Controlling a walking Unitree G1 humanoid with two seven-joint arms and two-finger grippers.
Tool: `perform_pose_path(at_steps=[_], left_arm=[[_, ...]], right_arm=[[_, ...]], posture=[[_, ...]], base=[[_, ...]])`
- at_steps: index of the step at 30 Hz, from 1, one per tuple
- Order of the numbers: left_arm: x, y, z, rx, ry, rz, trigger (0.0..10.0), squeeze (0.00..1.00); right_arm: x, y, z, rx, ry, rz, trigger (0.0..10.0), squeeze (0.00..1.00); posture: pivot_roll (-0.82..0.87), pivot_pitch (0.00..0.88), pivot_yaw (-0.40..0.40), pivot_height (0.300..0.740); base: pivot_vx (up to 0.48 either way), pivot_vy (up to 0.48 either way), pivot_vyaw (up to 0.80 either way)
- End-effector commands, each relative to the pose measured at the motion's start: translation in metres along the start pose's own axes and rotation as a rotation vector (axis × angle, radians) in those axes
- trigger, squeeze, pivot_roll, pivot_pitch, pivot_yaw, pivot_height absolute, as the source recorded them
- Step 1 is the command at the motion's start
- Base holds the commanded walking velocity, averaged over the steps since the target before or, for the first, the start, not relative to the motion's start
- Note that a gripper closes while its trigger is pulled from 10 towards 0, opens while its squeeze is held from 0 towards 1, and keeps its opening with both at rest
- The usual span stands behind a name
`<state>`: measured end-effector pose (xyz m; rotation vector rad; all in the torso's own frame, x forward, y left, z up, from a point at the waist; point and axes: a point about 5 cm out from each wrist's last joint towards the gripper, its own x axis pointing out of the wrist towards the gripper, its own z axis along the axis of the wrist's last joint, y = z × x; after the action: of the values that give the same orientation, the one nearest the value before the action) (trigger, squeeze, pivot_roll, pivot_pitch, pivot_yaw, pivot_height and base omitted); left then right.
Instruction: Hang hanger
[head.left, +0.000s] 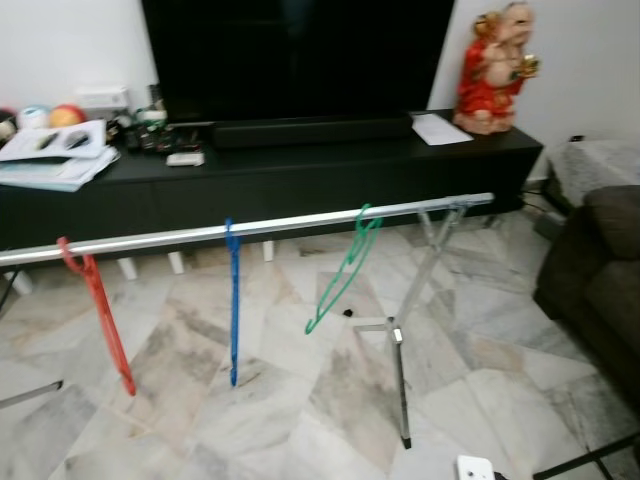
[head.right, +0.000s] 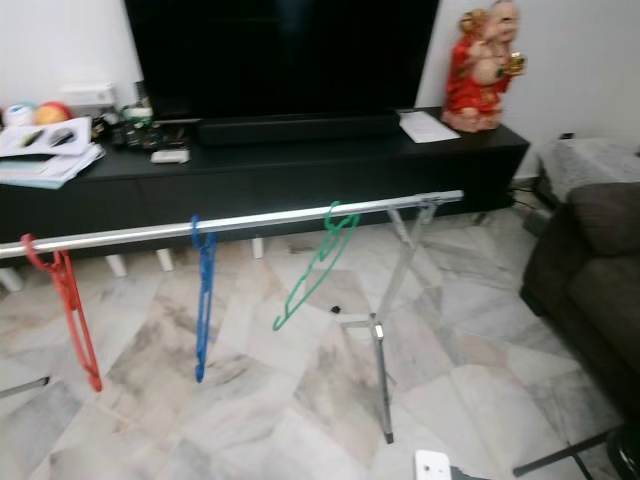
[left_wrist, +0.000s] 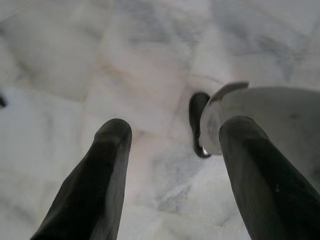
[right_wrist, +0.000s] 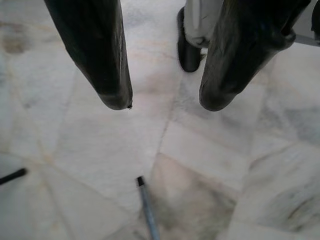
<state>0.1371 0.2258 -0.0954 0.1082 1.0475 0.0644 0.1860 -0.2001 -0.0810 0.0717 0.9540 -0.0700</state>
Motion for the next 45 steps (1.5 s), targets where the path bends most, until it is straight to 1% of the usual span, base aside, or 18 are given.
perform_pose_path(at_steps=[1,9,23,24,27,29,32,41,45], left_arm=[[-0.0007,0.0003,-0.0052,0.012,0.028,0.000,10.0,0.00],[-0.0003,-0.0012,-0.0040,0.016,0.025,-0.005,10.0,0.00],[-0.0003,-0.0031,-0.0031,-0.013,0.010,-0.017,10.0,0.00],[-0.0002,-0.0041,-0.0032,-0.007,0.009,-0.019,10.0,0.00],[-0.0001,-0.0049,-0.0029,0.053,0.015,-0.030,10.0,0.00],[-0.0001,-0.0050,-0.0032,0.053,0.017,-0.030,10.0,0.00],[-0.0005,-0.0068,-0.0063,0.014,0.022,-0.021,10.0,0.00],[-0.0004,-0.0094,-0.0062,0.007,0.017,-0.028,10.0,0.00],[-0.0004,-0.0082,-0.0050,-0.013,0.009,-0.033,10.0,0.00]], right_arm=[[-0.0002,0.0009,-0.0030,-0.006,0.014,0.000,10.0,0.00],[-0.0001,0.0007,-0.0024,-0.007,0.014,-0.001,10.0,0.00],[0.0002,0.0009,-0.0008,0.000,0.012,-0.005,10.0,0.00],[0.0003,0.0011,-0.0007,-0.001,0.012,-0.004,10.0,0.00],[0.0004,0.0018,-0.0005,0.000,0.012,-0.002,10.0,0.00],[0.0005,0.0021,-0.0005,0.001,0.012,-0.001,10.0,0.00],[0.0005,0.0024,-0.0004,0.002,0.012,0.000,10.0,0.00],[0.0003,0.0009,-0.0004,-0.002,0.014,0.000,10.0,0.00],[0.0003,0.0002,0.0000,-0.008,0.014,-0.001,10.0,0.00]], posture=[[0.07,0.000,-0.041,0.740],[0.07,0.008,-0.043,0.740],[0.08,0.018,-0.045,0.740],[0.08,0.019,-0.047,0.740],[0.08,0.022,-0.046,0.740],[0.08,0.022,-0.046,0.740],[0.10,0.027,-0.050,0.740],[0.10,0.026,-0.057,0.740],[0.10,0.020,-0.062,0.740]], base=[[0.000,0.000,-0.79],[0.000,0.000,-0.79],[0.000,0.000,-0.79],[0.000,0.000,-0.79],[0.000,-0.296,-0.79],[0.000,-0.480,-0.79],[0.000,-0.160,-0.79],[0.000,0.000,-0.79],[0.000,0.000,-0.79]])
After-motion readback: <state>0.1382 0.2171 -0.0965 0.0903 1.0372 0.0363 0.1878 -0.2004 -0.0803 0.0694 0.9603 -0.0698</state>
